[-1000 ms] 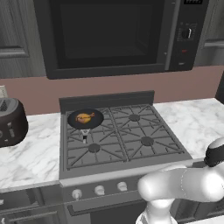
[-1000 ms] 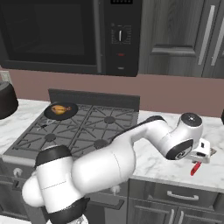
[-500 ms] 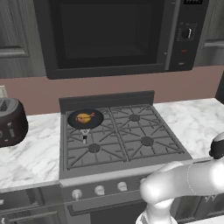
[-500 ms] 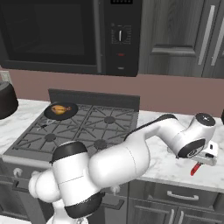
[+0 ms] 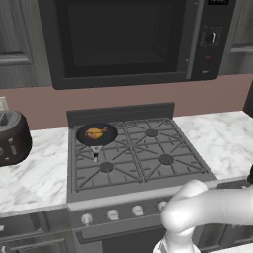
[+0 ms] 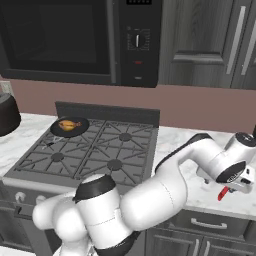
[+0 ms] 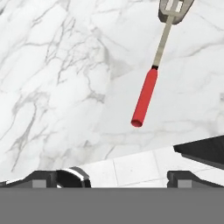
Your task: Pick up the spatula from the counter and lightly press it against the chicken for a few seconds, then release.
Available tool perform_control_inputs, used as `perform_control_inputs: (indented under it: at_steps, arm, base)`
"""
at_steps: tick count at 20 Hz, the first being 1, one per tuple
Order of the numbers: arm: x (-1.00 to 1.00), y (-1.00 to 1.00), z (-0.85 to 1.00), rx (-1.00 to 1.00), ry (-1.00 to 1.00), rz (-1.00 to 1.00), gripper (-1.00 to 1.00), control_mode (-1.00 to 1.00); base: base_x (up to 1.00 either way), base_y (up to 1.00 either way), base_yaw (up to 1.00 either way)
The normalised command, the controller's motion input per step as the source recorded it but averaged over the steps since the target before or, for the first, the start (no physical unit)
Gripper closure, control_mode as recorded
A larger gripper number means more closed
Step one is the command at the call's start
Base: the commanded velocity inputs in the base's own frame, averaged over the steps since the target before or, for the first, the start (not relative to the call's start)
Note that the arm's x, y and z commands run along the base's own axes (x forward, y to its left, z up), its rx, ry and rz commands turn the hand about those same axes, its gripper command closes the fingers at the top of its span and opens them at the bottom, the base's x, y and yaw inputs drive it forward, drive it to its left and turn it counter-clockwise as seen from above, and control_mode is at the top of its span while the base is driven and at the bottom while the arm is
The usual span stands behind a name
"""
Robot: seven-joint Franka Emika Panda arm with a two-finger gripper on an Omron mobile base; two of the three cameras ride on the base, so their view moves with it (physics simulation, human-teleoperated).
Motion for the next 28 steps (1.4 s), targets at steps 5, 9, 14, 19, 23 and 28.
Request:
perform_control_inputs:
  at_steps: [5, 9, 14, 19, 23, 28]
  arm:
    - [0.07, 0.00, -0.19, 0.01, 0.03, 0.00, -1.00, -1.00]
    - [0.12, 0.00, -0.14, 0.00, 0.02, 0.00, -1.00, -1.00]
    - [0.09, 0.00, -0.10, 0.00, 0.00, 0.00, -1.00, -1.00]
    - [0.09, 0.00, -0.12, 0.00, 0.00, 0.00, -1.00, -1.00]
    - [0.11, -0.01, -0.15, 0.00, 0.00, 0.00, -1.00, -1.00]
    - [0.14, -0.04, -0.13, 0.00, 0.00, 0.00, -1.00, -1.00]
  base:
    - [0.00, 0.00, 0.00]
    - [0.00, 0.00, 0.00]
    - [0.00, 0.00, 0.00]
    - [0.00, 0.00, 0.00]
    - [0.00, 0.00, 0.00]
    - [0.00, 0.00, 0.00]
